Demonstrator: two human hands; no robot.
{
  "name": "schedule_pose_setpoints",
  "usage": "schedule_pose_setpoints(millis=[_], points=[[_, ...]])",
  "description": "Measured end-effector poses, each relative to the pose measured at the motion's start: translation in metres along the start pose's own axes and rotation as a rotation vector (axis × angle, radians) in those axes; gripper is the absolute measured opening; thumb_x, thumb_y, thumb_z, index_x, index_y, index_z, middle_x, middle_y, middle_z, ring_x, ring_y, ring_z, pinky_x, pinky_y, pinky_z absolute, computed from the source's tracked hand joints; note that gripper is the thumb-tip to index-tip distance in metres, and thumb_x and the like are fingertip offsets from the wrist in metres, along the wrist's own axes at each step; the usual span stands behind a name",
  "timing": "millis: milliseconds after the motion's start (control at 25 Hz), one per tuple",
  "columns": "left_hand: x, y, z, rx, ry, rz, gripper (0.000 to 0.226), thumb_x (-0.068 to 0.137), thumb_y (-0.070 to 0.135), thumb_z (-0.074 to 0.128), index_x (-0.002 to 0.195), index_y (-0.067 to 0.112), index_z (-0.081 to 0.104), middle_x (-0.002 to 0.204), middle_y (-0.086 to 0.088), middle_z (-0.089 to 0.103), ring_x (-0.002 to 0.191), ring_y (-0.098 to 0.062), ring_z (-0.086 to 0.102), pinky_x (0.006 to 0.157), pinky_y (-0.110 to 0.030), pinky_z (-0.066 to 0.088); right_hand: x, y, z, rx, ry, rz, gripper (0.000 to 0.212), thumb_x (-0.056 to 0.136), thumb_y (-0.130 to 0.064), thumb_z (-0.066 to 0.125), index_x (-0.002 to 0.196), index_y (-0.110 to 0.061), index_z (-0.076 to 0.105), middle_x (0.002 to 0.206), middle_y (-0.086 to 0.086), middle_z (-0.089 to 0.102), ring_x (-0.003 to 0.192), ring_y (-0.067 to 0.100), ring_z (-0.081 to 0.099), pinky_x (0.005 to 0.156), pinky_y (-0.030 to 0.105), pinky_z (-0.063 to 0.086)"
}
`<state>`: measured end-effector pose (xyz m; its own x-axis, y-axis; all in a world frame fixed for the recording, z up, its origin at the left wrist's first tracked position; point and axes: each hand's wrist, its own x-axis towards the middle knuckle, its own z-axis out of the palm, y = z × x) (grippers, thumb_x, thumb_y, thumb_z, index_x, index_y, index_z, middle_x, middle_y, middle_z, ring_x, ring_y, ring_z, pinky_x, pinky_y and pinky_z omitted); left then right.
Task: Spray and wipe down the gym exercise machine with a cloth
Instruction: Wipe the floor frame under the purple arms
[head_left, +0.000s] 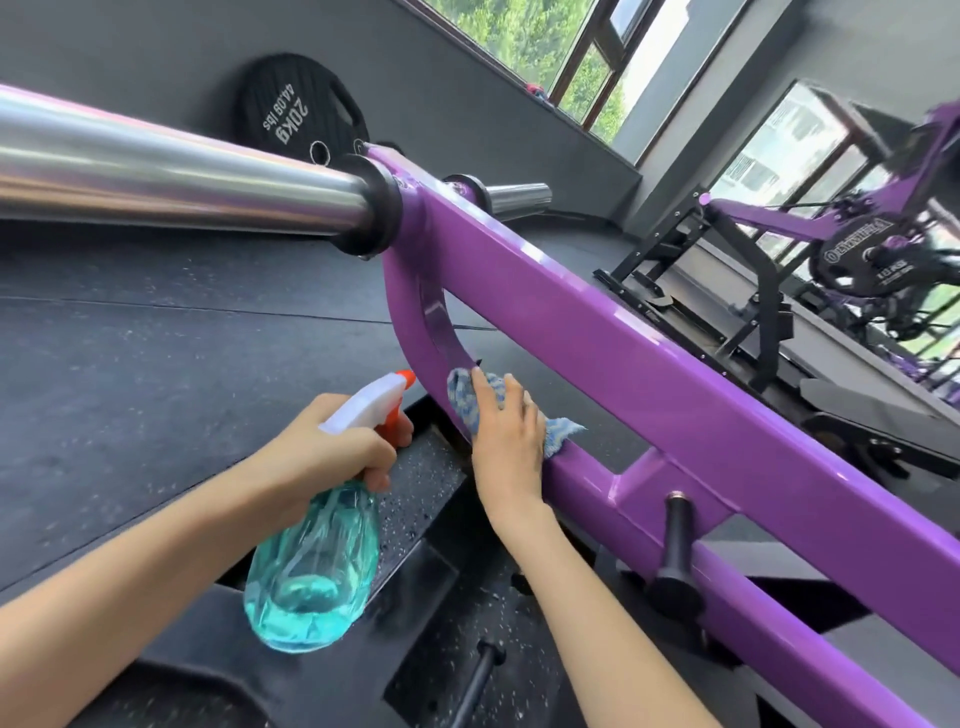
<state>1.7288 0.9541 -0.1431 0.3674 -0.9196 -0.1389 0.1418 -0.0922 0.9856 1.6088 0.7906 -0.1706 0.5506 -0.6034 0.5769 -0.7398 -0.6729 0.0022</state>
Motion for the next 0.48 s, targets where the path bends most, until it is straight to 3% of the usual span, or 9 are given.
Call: schedule_pose_setpoints(millis=[80, 200, 240, 320, 400, 480], points=[[-0.010, 0.009, 0.002, 0.029, -0.015, 0.019, 0.053, 0.052, 0.009, 0.051, 0.104, 0.007, 0.064, 0.103, -0.020, 0.063, 0.050, -0.017, 0.051, 0.052, -0.018, 0.046, 0.004, -0.013, -0.021, 0.354, -0.106, 0.041, 0.053, 0.086, 0.008, 0.056, 0.133, -0.014, 0.052, 0.131, 0.010, 0.048, 0.116, 0.024, 0.052, 0.093, 0.021, 0.041], [-0.014, 0.015, -0.005, 0.035, 0.005, 0.019, 0.049, 0.057, 0.004, 0.055, 0.106, 0.003, 0.063, 0.097, -0.014, 0.062, 0.051, -0.016, 0.051, 0.050, -0.017, 0.045, 0.025, -0.030, -0.037, 0.594, 0.031, 0.082, 0.047, 0.086, 0.010, 0.055, 0.129, -0.008, 0.055, 0.125, 0.007, 0.051, 0.109, 0.014, 0.052, 0.086, 0.003, 0.038], [-0.016, 0.015, -0.008, 0.029, 0.016, 0.011, 0.047, 0.059, 0.002, 0.056, 0.104, 0.008, 0.065, 0.097, -0.011, 0.062, 0.052, -0.016, 0.050, 0.050, -0.017, 0.046, 0.029, -0.032, -0.037, 0.562, 0.004, 0.075, 0.046, 0.087, 0.007, 0.057, 0.130, -0.008, 0.054, 0.128, 0.007, 0.050, 0.113, 0.015, 0.050, 0.088, 0.004, 0.038], [-0.018, 0.015, -0.014, 0.031, 0.028, 0.021, 0.054, 0.054, 0.003, 0.054, 0.102, 0.024, 0.063, 0.096, -0.006, 0.064, 0.052, -0.016, 0.051, 0.049, -0.016, 0.046, 0.018, -0.019, -0.025, 0.187, -0.086, 0.038, 0.046, 0.092, -0.016, 0.058, 0.137, -0.013, 0.046, 0.142, 0.007, 0.042, 0.130, 0.024, 0.039, 0.107, 0.026, 0.035], [-0.019, 0.013, -0.020, 0.044, 0.047, 0.025, 0.052, 0.058, -0.001, 0.056, 0.102, 0.027, 0.061, 0.093, -0.004, 0.063, 0.051, -0.017, 0.051, 0.048, -0.016, 0.044, 0.005, -0.001, -0.016, -0.081, -0.225, 0.102, 0.063, 0.095, -0.046, 0.046, 0.145, -0.010, 0.031, 0.153, 0.010, 0.027, 0.143, 0.029, 0.019, 0.118, 0.041, 0.015], [-0.020, 0.011, -0.026, 0.025, 0.054, 0.021, 0.051, 0.062, -0.005, 0.057, 0.103, 0.026, 0.062, 0.091, -0.006, 0.062, 0.050, -0.018, 0.049, 0.048, -0.015, 0.043, 0.011, -0.006, -0.007, -0.111, -0.332, 0.182, 0.085, 0.090, -0.064, 0.039, 0.147, -0.004, 0.021, 0.155, 0.015, 0.020, 0.144, 0.033, 0.014, 0.118, 0.045, 0.010]])
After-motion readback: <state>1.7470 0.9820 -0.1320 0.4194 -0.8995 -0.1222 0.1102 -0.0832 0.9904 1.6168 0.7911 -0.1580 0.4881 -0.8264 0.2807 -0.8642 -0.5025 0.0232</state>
